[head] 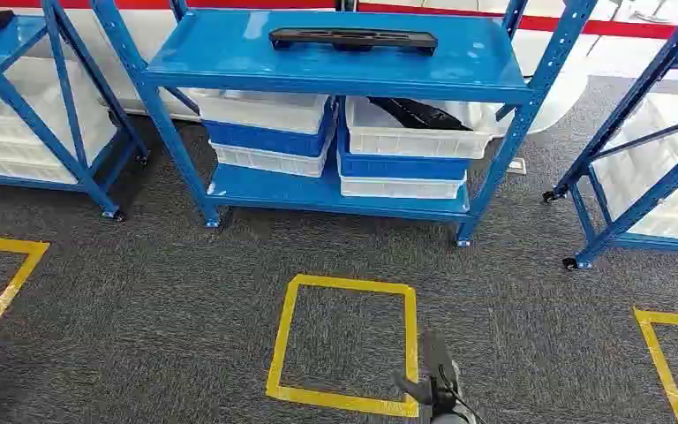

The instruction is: Take the parts from the cabinet and place them on the table.

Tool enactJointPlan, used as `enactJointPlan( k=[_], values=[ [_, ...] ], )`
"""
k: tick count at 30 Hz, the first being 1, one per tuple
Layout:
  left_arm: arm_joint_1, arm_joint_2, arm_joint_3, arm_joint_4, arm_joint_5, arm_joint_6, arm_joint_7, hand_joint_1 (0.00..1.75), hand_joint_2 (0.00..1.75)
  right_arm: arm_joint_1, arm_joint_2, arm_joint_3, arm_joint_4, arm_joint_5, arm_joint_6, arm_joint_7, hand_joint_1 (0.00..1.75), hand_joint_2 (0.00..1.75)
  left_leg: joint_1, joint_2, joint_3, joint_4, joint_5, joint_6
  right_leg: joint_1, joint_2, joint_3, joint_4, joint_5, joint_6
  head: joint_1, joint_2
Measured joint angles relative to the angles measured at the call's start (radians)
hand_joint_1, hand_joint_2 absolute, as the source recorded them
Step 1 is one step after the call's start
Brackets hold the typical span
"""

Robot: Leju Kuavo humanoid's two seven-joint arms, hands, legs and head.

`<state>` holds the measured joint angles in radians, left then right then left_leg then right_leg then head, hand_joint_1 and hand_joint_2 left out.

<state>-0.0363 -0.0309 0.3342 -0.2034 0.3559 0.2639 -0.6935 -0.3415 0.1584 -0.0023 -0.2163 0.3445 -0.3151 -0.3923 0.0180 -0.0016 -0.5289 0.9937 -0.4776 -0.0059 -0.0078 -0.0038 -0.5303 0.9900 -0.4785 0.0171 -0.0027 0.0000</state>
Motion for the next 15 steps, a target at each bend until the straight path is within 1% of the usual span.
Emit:
enactJointPlan(
  k=[2, 4, 6, 8, 11, 15],
  values=[
    [0.000, -0.001, 0.000, -0.023, -0.024, -0.021, -0.004, 0.00, 1.75, -0.028, 0.024, 0.010, -0.009, 0.000, 0.018, -0.050, 0.00, 1.75, 0.000, 0.000, 0.000, 0.000, 0.000, 0.000, 0.000, -0.001, 0.000, 0.000, 0.000, 0.000, 0.000, 0.000],
    [-0.003, -0.003, 0.000, -0.041, -0.056, -0.044, -0.006, 0.00, 1.75, -0.062, 0.050, 0.023, -0.023, 0.011, 0.030, -0.124, 0.00, 1.75, 0.000, -0.001, 0.000, 0.000, 0.000, 0.000, 0.000, 0.000, 0.000, 0.000, 0.001, -0.001, 0.000, 0.000],
    [-0.017, -0.006, 0.000, -0.042, -0.089, -0.050, -0.006, 0.00, 1.75, -0.104, 0.072, 0.039, -0.042, 0.029, 0.033, -0.195, 0.00, 1.75, 0.000, 0.000, -0.001, 0.000, 0.001, 0.000, 0.000, 0.000, -0.001, 0.000, 0.002, -0.002, 0.000, 0.000],
    [-0.033, -0.010, 0.000, -0.040, -0.104, -0.051, -0.005, 0.00, 1.75, -0.152, 0.095, 0.053, -0.059, 0.038, 0.032, -0.217, 0.00, 1.75, 0.000, 0.000, -0.001, 0.000, 0.001, 0.000, 0.000, 0.000, 0.000, 0.000, 0.002, -0.002, 0.000, 0.000],
    [-0.045, -0.012, -0.003, -0.031, -0.128, -0.046, 0.024, 0.00, 1.75, -0.181, 0.117, 0.090, -0.142, 0.041, -0.004, -0.292, 0.00, 1.75, -0.001, 0.000, -0.001, 0.000, 0.001, 0.001, -0.001, 0.000, 0.000, 0.000, 0.002, -0.001, 0.000, 0.000],
    [-0.052, -0.018, -0.018, -0.017, -0.146, -0.023, 0.071, 0.00, 1.75, -0.224, 0.130, 0.179, -0.313, 0.047, -0.064, -0.306, 0.00, 1.75, 0.000, 0.001, -0.001, 0.000, 0.002, 0.000, -0.002, 0.000, -0.001, 0.001, 0.002, -0.001, 0.000, 0.000]
  ],
)
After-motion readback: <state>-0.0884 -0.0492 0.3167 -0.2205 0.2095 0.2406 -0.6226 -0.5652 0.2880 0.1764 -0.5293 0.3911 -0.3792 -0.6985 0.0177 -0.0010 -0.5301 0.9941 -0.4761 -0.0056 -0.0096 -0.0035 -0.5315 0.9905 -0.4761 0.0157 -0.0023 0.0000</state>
